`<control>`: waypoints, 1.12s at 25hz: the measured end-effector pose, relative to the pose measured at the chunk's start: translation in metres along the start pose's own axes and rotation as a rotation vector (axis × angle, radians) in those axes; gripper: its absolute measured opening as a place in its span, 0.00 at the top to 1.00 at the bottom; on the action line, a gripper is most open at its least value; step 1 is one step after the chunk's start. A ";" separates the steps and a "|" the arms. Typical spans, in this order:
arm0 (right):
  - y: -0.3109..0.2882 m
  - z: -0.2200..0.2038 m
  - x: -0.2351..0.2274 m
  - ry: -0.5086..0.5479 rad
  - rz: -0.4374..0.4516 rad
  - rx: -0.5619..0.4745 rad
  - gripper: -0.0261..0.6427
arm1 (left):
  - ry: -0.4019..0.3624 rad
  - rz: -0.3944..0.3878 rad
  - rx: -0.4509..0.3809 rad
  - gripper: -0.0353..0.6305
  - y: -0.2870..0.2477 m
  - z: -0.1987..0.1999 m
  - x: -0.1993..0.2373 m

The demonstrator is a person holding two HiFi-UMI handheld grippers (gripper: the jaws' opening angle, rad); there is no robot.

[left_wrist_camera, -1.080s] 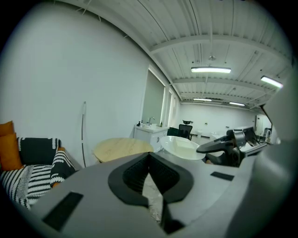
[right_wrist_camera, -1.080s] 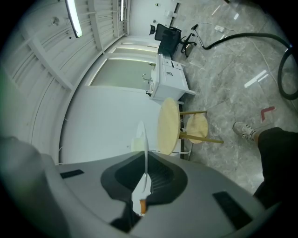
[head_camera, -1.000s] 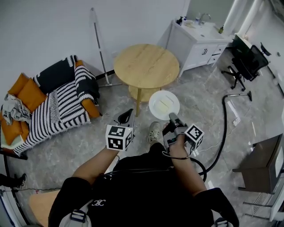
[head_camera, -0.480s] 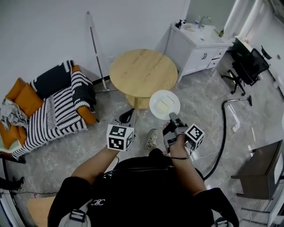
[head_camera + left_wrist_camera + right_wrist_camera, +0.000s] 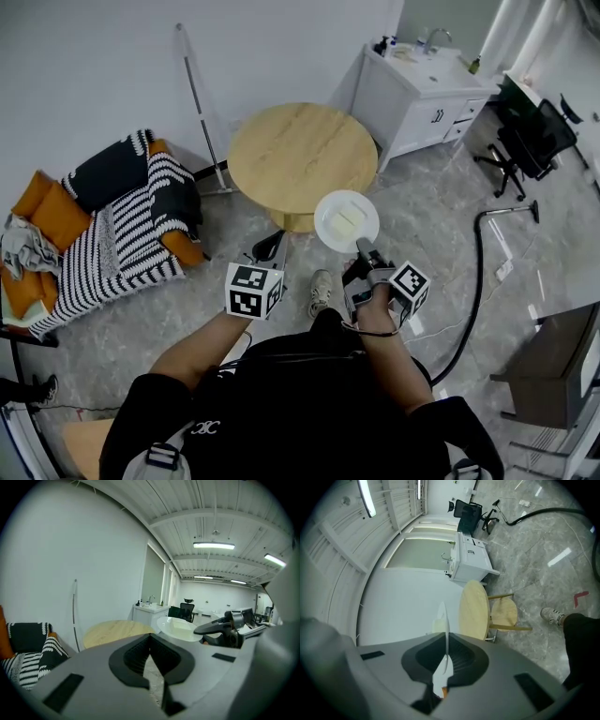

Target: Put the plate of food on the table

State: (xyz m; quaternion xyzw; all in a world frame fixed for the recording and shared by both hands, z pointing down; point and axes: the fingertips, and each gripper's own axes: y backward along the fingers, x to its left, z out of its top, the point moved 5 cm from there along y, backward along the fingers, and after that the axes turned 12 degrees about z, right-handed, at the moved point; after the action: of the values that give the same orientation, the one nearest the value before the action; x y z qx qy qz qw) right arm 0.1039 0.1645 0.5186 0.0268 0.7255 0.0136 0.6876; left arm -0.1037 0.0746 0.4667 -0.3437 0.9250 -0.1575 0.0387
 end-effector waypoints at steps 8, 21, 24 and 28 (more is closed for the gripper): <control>-0.031 0.012 -0.011 -0.009 -0.015 0.006 0.93 | 0.009 0.012 0.024 0.94 -0.026 -0.002 0.012; -0.088 0.044 -0.012 0.015 -0.015 0.008 0.93 | 0.027 0.039 0.073 0.94 -0.077 0.007 0.030; -0.103 0.055 -0.013 0.008 -0.015 0.000 0.93 | 0.031 0.049 0.089 0.94 -0.091 0.011 0.035; -0.122 0.070 -0.016 0.006 -0.025 0.001 0.93 | 0.036 0.059 0.101 0.94 -0.112 0.018 0.040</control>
State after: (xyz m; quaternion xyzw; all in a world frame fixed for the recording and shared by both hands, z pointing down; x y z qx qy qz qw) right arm 0.1723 0.0404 0.5242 0.0181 0.7280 0.0049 0.6853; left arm -0.0608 -0.0358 0.4868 -0.3111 0.9261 -0.2090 0.0440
